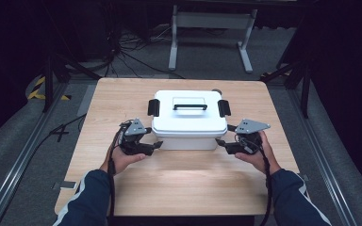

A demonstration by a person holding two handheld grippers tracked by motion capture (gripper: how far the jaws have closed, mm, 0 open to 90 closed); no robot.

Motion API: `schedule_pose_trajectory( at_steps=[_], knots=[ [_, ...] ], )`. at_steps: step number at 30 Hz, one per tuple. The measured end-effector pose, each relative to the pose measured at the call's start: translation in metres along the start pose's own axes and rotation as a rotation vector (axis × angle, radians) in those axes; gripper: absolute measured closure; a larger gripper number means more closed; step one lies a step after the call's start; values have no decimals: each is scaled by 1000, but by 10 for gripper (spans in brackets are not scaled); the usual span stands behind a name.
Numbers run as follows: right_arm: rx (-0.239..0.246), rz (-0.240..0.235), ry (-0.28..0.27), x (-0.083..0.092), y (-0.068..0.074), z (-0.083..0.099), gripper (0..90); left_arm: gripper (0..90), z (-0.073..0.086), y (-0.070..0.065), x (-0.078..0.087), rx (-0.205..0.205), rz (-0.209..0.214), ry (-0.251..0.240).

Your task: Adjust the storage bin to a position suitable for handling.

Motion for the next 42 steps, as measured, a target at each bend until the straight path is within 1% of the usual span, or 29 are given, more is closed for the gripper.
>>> schedule_pose_trajectory(
  at_steps=[2, 3, 4, 5, 6, 7, 9, 11, 12, 14, 16, 17, 18, 19, 20, 21, 22, 23, 24, 26, 27, 28, 31, 32, 33, 35, 37, 39, 42],
  knots=[
    [0, -5, -3, 6, -1, -1, 332, 272, 6, 1, 13, 7, -2, 3],
    [-7, -26, -16, 21, -2, -3, 323, 263, 10, 1, 19, 10, -7, 14],
    [-7, -26, -16, 21, -2, -3, 323, 263, 14, 1, 23, 7, -12, 22],
    [6, -18, -37, 35, -4, -9, 319, 256, 24, 0, 32, -7, -30, 53],
    [6, -18, -37, 35, -4, -9, 319, 255, 24, 0, 32, -7, -30, 53],
    [8, -24, -44, 40, -4, -12, 318, 255, 32, -1, 36, -2, -34, 78],
    [22, -15, -46, 50, -6, -19, 325, 250, 45, -1, 42, -16, -54, 117],
    [39, -13, -38, 55, -8, -26, 341, 247, 58, -1, 46, -6, -56, 158],
    [53, -15, -32, 56, -10, -32, 358, 241, 64, -1, 47, 11, -52, 164],
    [63, -17, -25, 56, -12, -42, 357, 228, 74, 0, 50, 18, -45, 188],
    [80, -17, -12, 55, -14, -54, 367, 209, 79, 1, 51, 16, -47, 190],
    [103, -15, -6, 53, -16, -60, 369, 209, 82, 1, 50, 42, -37, 182],
    [115, -14, 3, 51, -17, -68, 373, 213, 85, 2, 49, 44, -44, 178],
    [120, -18, 5, 49, -18, -75, 389, 216, 89, 2, 46, 53, -51, 190],
    [138, -20, 12, 46, -20, -85, 397, 217, 89, 2, 46, 53, -51, 190],
    [138, -20, 12, 46, -20, -85, 397, 217, 93, 3, 44, 36, -56, 209],
    [151, -19, 19, 44, -21, -91, 401, 217, 96, 2, 42, 46, -57, 222],
    [167, -26, 30, 41, -21, -98, 416, 217, 98, 3, 41, 32, -64, 239],
    [187, -31, 44, 39, -21, -104, 428, 205, 99, 3, 40, 43, -64, 223],
    [226, -49, 63, 33, -20, -119, 466, 198, 100, 5, 40, 61, -57, 219],
    [242, -57, 73, 31, -19, -124, 473, 193, 100, 6, 40, 60, -62, 206],
    [252, -69, 89, 29, -19, -128, 478, 188, 102, 6, 39, 70, -59, 194],
    [317, -78, 164, 17, -17, -145, 499, 171, 102, 6, 39, 73, -63, 201],
    [349, -102, 218, 7, -13, -152, 532, 165, 102, 6, 39, 72, -64, 202],
    [349, -102, 218, 7, -13, -152, 532, 165, 102, 6, 40, 72, -64, 202],
    [391, -121, 269, -4, -6, -157, 550, 164, 102, 6, 40, 73, -64, 202],
    [430, -160, 307, -15, 1, -162, 561, 165, 102, 6, 40, 72, -64, 202],
    [448, -173, 330, -24, 3, -166, 574, 165, 102, 6, 40, 72, -64, 202],
    [453, -167, 374, -36, -1, -172, 591, 165, 102, 6, 39, 75, -67, 196]
  ],
)
Point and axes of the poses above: each handheld gripper's, and its own axes: x roughly backward along the jaws, z roughly out of its underside, y roughly to its left, the point moved 5 cm from there along -x, roughly forward along the jaws
